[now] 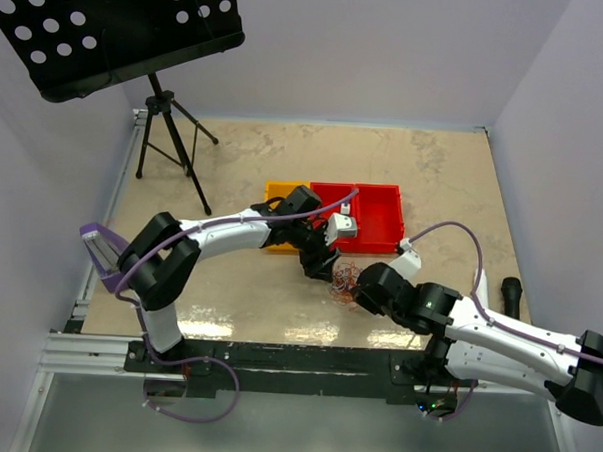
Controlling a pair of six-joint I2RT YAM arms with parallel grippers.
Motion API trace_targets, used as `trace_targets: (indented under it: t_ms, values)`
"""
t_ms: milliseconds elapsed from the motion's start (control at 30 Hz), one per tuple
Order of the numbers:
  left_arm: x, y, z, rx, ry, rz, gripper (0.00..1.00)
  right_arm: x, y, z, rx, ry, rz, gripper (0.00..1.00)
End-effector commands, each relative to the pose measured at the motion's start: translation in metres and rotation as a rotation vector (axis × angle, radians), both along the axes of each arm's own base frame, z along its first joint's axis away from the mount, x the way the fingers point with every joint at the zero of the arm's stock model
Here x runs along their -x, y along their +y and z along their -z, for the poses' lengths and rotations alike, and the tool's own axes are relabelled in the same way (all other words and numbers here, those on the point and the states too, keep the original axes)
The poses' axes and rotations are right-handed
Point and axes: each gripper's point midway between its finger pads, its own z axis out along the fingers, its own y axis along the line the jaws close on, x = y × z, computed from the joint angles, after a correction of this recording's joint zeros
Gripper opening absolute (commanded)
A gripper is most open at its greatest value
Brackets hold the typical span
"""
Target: Untangle the cables
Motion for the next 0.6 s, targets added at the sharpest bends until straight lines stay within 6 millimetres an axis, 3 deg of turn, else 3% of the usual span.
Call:
trace_targets:
  t_ms: [0, 133, 300, 467, 567]
  values:
    - [0.005, -0.022, -0.009, 0.061, 0.045, 0.026, 0.68, -0.002, 0.003, -0.007, -0.039, -0.023, 0.013, 0.0]
    - [-0.001, -0.027, 0.0, 0.043, 0.031, 0.013, 0.61, -0.002, 0.002, -0.008, -0.044, -0.027, 0.014, 0.0]
    - [-0.008, -0.03, -0.004, 0.046, 0.003, -0.001, 0.34, 0.0, 0.001, -0.006, -0.047, -0.027, 0.01, 0.0]
    - [-0.011, -0.02, -0.016, 0.038, -0.043, -0.024, 0.05, -0.002, 0.006, -0.002, -0.047, -0.037, -0.012, 0.0]
    - [-0.002, -0.008, -0.027, 0.037, -0.068, -0.015, 0.0, -0.004, 0.007, 0.005, -0.029, -0.036, -0.01, 0.0]
